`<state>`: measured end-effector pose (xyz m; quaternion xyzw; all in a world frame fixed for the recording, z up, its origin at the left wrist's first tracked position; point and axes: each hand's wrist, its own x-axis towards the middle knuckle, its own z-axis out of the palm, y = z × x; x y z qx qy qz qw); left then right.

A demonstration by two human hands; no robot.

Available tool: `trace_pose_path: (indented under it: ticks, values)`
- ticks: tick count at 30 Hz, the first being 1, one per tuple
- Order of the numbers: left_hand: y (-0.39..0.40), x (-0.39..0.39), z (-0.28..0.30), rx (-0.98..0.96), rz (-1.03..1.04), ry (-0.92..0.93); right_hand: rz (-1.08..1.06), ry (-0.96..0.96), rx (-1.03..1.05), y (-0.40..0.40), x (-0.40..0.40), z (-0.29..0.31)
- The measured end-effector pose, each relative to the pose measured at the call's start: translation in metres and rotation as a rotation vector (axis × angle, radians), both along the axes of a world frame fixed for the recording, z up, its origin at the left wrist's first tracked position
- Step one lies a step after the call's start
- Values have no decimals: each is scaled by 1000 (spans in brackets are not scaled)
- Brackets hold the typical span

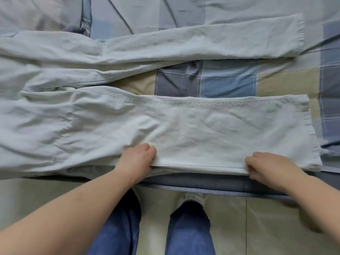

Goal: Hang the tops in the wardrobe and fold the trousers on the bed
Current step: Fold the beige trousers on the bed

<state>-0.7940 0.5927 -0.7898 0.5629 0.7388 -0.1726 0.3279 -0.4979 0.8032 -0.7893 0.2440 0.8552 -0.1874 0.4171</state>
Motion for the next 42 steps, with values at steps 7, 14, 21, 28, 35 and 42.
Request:
trace_pose_path:
  ticks: [7, 14, 21, 28, 35, 42]
  values:
    - [-7, -75, 30, 323, 349, -117, -162, 307, -101, -53, -126, 7]
    - [4, -194, 38, 11, 419, 149, -138, 335, -70, -50, -244, 6]
    - [34, -253, 46, 472, 398, 152, -326, 382, 15, -19, -324, 9]
    - [58, -275, 24, 194, -20, 329, -4, 396, 197, 5, -357, -8]
    - [73, -271, -4, 115, 73, 125, -423, 380, 354, 32, -363, -21]
    - [136, -249, -21, 364, 297, -53, -745, 285, 348, 100, -315, -11]
